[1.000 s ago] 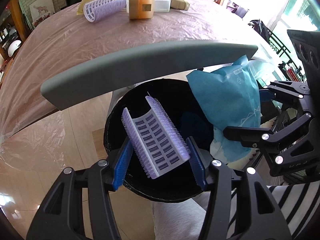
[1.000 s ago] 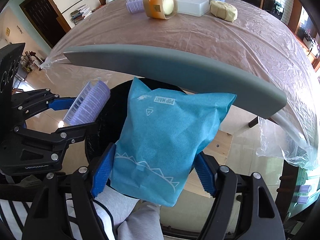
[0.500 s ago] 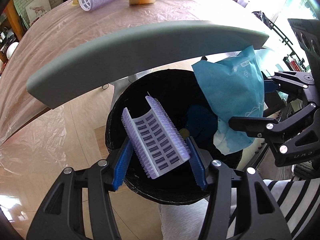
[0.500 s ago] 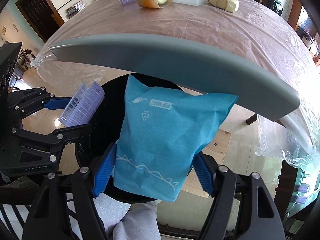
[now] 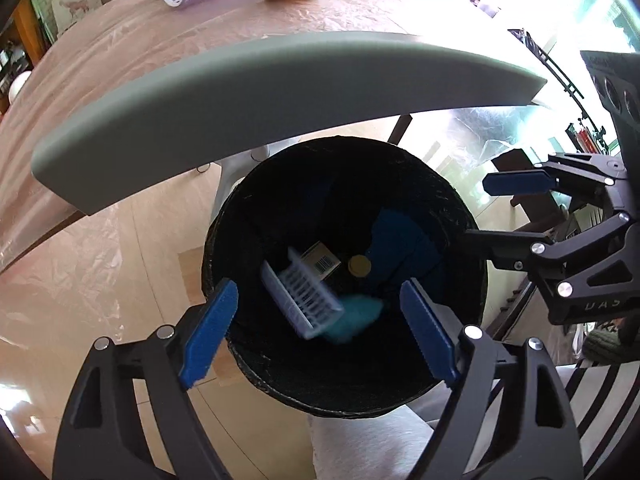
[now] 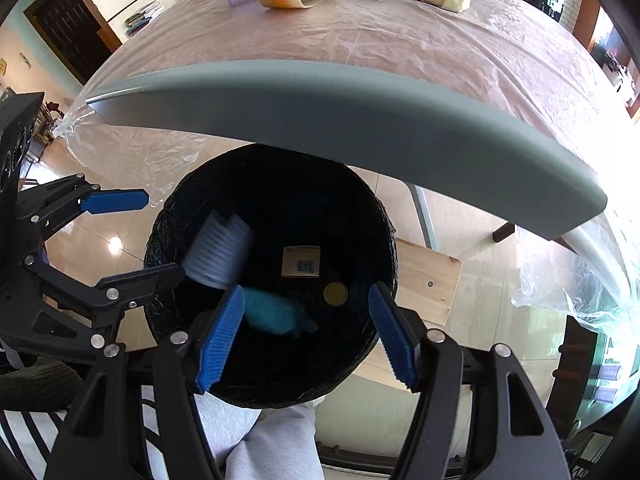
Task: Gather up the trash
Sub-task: 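Open both tools to drop the roller and bag into the bin, then move both tools back toward the remaining trash on the table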
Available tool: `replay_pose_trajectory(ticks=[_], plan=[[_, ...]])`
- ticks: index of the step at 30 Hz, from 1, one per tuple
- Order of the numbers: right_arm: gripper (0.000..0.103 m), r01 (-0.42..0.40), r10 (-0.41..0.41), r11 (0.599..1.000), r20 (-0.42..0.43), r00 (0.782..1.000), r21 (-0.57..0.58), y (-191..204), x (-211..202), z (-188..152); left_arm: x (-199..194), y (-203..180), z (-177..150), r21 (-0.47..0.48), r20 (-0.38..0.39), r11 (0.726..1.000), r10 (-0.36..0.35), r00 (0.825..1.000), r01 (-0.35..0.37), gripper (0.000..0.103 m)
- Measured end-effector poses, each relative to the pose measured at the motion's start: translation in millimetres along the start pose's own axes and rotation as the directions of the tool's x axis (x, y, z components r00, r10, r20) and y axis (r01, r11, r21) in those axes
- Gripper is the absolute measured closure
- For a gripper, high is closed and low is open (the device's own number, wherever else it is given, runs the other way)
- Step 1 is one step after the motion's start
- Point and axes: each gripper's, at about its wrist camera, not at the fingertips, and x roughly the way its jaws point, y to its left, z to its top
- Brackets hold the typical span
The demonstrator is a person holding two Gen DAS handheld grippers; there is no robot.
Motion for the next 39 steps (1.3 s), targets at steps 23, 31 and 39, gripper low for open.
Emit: replay_pose_trajectory(ticks=[23,31,39], plan=[[0.004,0.079,-0.074,0.997,0.418,0.906,0.006,-16,-138,24,-109,9,33,-0.059,0.301,0.997,0.066,0.951,-0.051,0.007],[0.004,0.161,-0.195,0.980,0.432,0.881,0.115,-41,-133,95,-110,11,85,-0.071,0.369,0.994,0.107,0.923,-0.087,0.007],[0.023,0.169,-0.196,0.979,0.324,0.926,0.110,-68,-83,146,-73,3,119,0.003,0.304,0.998,0.061,0.951,-0.065,0.011]])
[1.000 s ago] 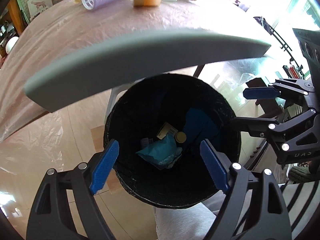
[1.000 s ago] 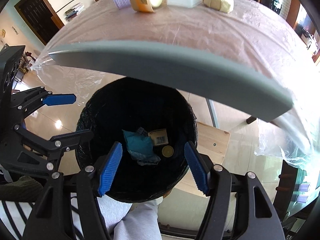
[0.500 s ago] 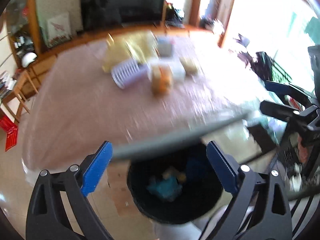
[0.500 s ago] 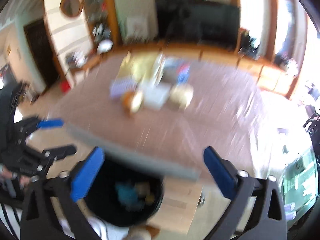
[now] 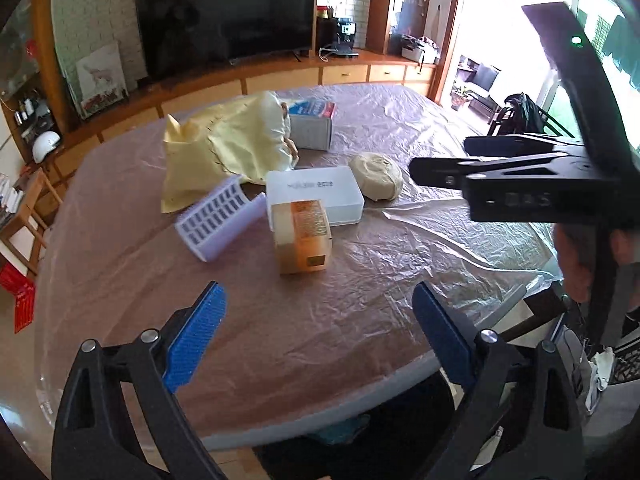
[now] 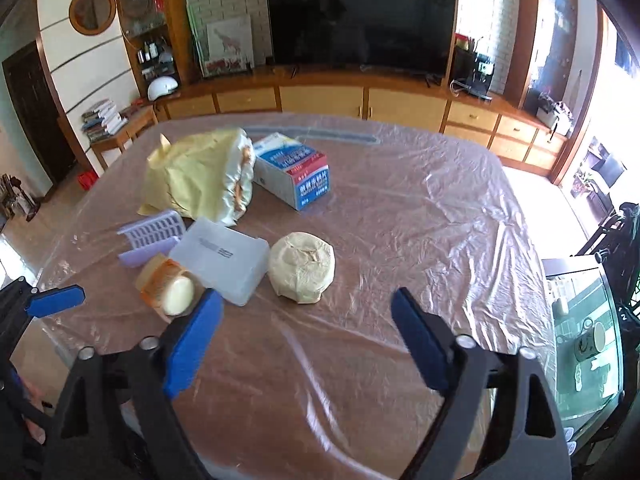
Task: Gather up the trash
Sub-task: 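Move both tools back toward the remaining trash on the table, then grasp the tape roll with left tool while right grasps cream paper ball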
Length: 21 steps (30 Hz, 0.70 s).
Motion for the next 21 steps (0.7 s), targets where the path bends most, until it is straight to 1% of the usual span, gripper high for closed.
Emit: replay_pose_trajectory(ticks=[2,4,6,8,12,15,18,21], plan=[[0.025,0.010,-0.010,1.000,-0.036,0.999,-0.026,-3,18,3,12,4,4,-0.013,-0.024,1.000,-0.011,1.000,0.011,0.017],[0.028,0.012,-0.015,0.998,-0.061,0.998,-0.057,-1,31,4,22,7,7,-0.029,-0.044,0.999,-0.027,0.999,0.026,0.026],[0.029,0.010,-0.017,0.996,-0.079,0.997,-0.085,4,42,7,28,10,9,-0.047,-0.059,0.998,-0.047,0.997,0.044,0.031],[0.030,-0.005,-0.004,0.995,-0.090,0.996,-0.098,5,49,8,32,13,11,-0.056,-0.066,0.997,-0.063,0.996,0.059,0.031],[0.031,-0.022,0.011,0.994,-0.105,0.994,-0.109,6,60,12,38,11,15,-0.051,-0.078,0.996,-0.072,0.994,0.068,0.032],[0.033,-0.034,0.021,0.994,-0.117,0.993,-0.107,6,67,15,43,10,17,-0.053,-0.093,0.995,-0.085,0.992,0.080,0.042],[0.033,-0.037,0.024,0.993,-0.120,0.993,-0.108,7,71,17,50,11,18,-0.060,-0.105,0.995,-0.084,0.991,0.078,0.043],[0.033,-0.039,0.026,0.993,-0.119,0.993,-0.111,6,72,18,51,12,20,-0.066,-0.107,0.994,-0.089,0.990,0.082,0.047]])
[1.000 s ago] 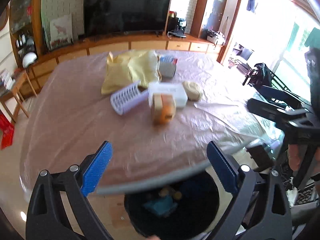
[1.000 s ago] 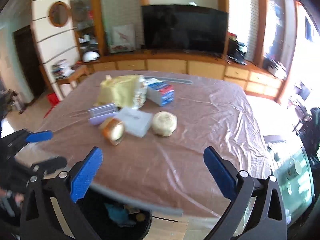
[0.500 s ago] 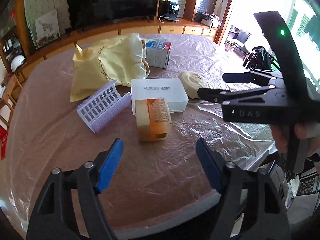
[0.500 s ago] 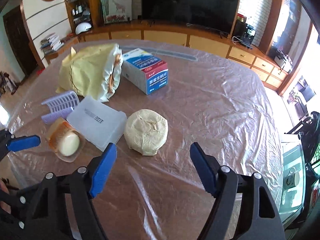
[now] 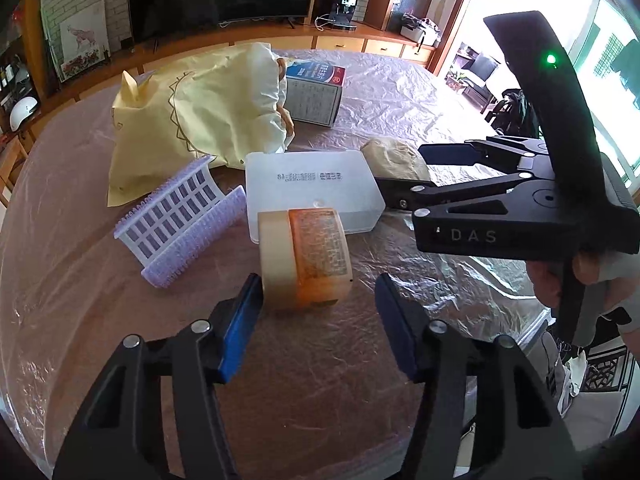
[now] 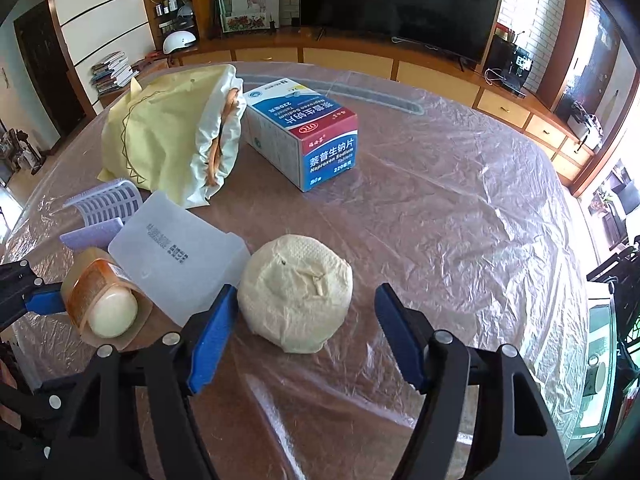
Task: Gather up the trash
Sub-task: 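Grasp the tape roll with left tool while right grasps cream paper ball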
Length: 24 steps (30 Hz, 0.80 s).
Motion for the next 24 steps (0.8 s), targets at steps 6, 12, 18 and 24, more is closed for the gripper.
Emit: replay_pose_trajectory(ticks=[6,12,18,24], plan=[[0.038,-0.012,0.013,1.000,-0.008,1.000,0.016,0,4,3,5,7,2,-0.016,-0.012,1.000,-0.018,1.000,0.018,0.054],[0.053,-0.025,0.025,0.999,0.001,1.000,0.038,-3,3,2,5,13,4,-0.027,-0.002,0.999,-0.028,1.000,0.028,0.056],[0.053,-0.040,0.039,0.997,0.017,0.999,0.063,-6,-5,-1,1,15,7,-0.038,0.014,0.999,-0.036,0.999,0.036,0.059],[0.053,-0.064,0.060,0.993,0.037,0.997,0.101,-10,-19,-8,-4,14,8,-0.024,0.023,0.999,-0.029,0.999,0.029,0.061]])
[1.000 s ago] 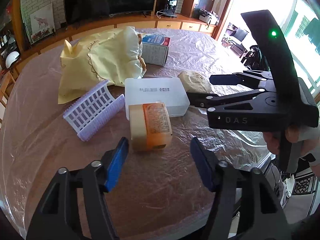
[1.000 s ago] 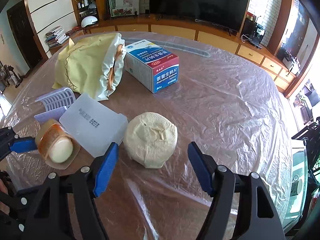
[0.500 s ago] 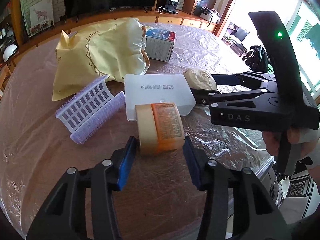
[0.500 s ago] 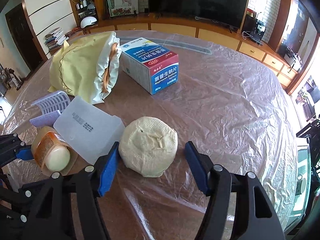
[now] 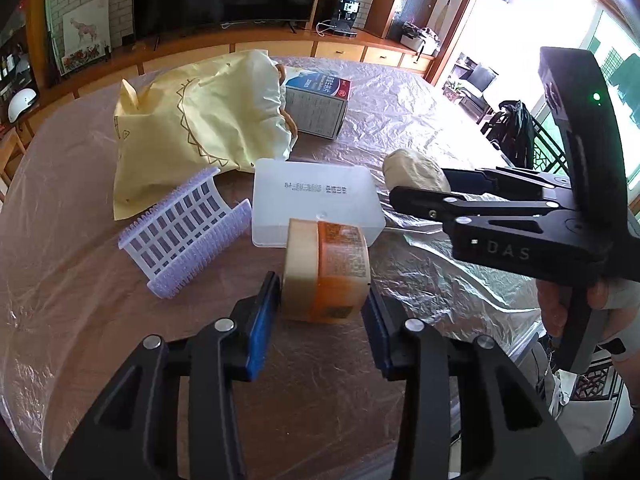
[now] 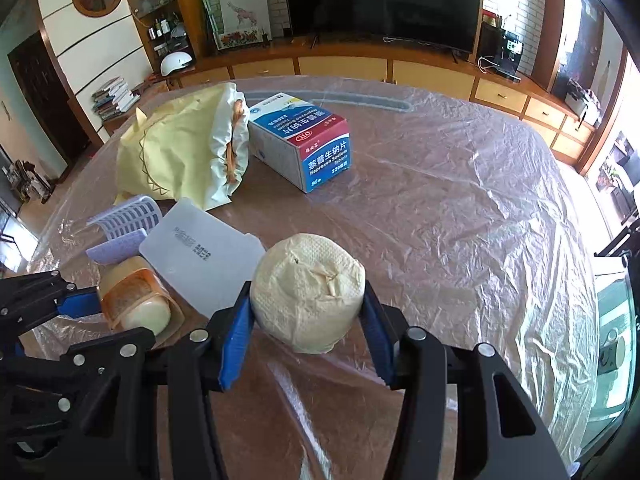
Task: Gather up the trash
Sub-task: 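Grasp the tape roll with left tool while right grasps cream paper ball, then carry the tape roll and paper ball with both tools over the bin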
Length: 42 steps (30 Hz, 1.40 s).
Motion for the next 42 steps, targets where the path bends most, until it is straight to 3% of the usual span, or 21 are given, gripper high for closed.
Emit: replay_pose_trajectory(ticks=[8,29,42], plan=[[0.053,-0.051,0.050,0.997,0.008,0.999,0.061,-5,-16,-16,-12,1,-8,-0.003,0.010,1.000,0.000,1.000,0.001,0.062],[0.053,-0.074,0.073,0.997,0.026,0.997,0.024,26,-38,-31,-34,12,-24,-0.066,0.055,0.998,-0.010,0.998,0.013,0.066],[0.053,-0.079,0.078,0.997,0.030,0.996,0.014,34,-50,-41,-45,13,-31,-0.052,0.065,0.999,0.011,0.998,-0.008,0.066]])
